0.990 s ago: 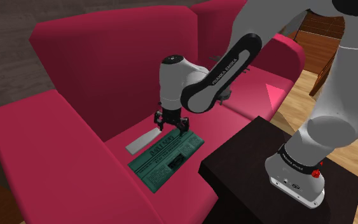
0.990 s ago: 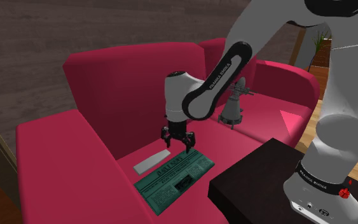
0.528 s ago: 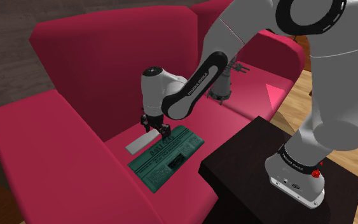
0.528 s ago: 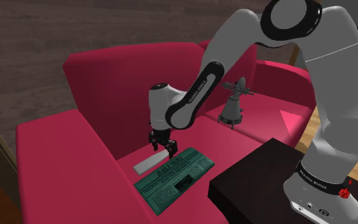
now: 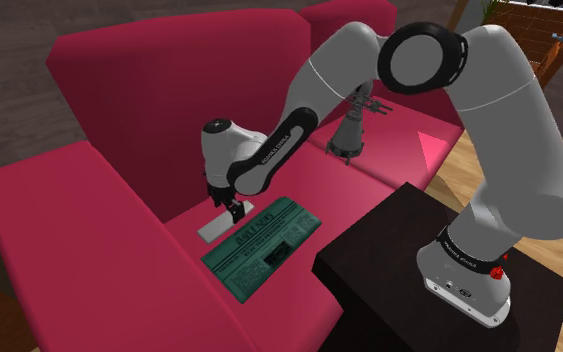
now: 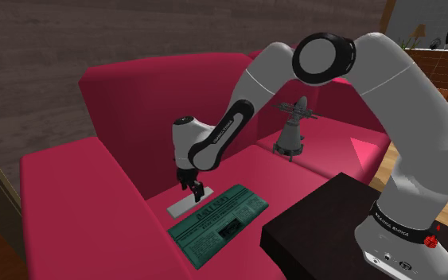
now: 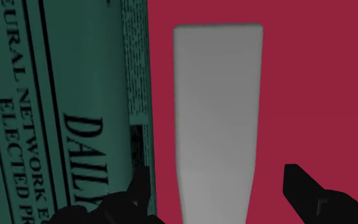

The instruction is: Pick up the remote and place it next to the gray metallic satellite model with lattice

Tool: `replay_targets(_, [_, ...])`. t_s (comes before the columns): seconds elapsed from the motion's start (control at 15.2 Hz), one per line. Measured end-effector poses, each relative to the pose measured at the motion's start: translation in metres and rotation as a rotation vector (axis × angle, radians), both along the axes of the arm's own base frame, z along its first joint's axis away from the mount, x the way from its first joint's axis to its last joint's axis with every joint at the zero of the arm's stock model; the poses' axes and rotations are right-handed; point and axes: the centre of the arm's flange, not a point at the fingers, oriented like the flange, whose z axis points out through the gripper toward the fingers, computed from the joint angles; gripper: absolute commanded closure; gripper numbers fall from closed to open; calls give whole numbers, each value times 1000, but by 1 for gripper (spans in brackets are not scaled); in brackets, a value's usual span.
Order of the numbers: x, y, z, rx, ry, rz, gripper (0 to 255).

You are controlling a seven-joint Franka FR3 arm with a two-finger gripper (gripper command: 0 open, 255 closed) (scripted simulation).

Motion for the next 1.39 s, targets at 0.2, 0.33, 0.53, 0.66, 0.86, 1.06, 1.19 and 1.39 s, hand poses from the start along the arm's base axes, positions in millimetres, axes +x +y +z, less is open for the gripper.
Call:
replay_targets(0.2, [4,2,-17,0,-1,-9,0])
replay_targets(0.33, [5,3,-27,0,-2,-10,0])
replay_targets(0.53, [5,3,-38,-1,-1,-11,0])
replay_targets(0.66, [4,2,-40,-1,-2,-11,0])
replay_targets(0.86, [5,2,-40,0,-2,-11,0])
replay_targets(1.06, [5,2,-40,0,-2,-11,255])
replay_targets(1.19, [5,2,-40,0,-2,-11,255])
replay_targets(1.39, [5,2,-40,0,-2,-11,255])
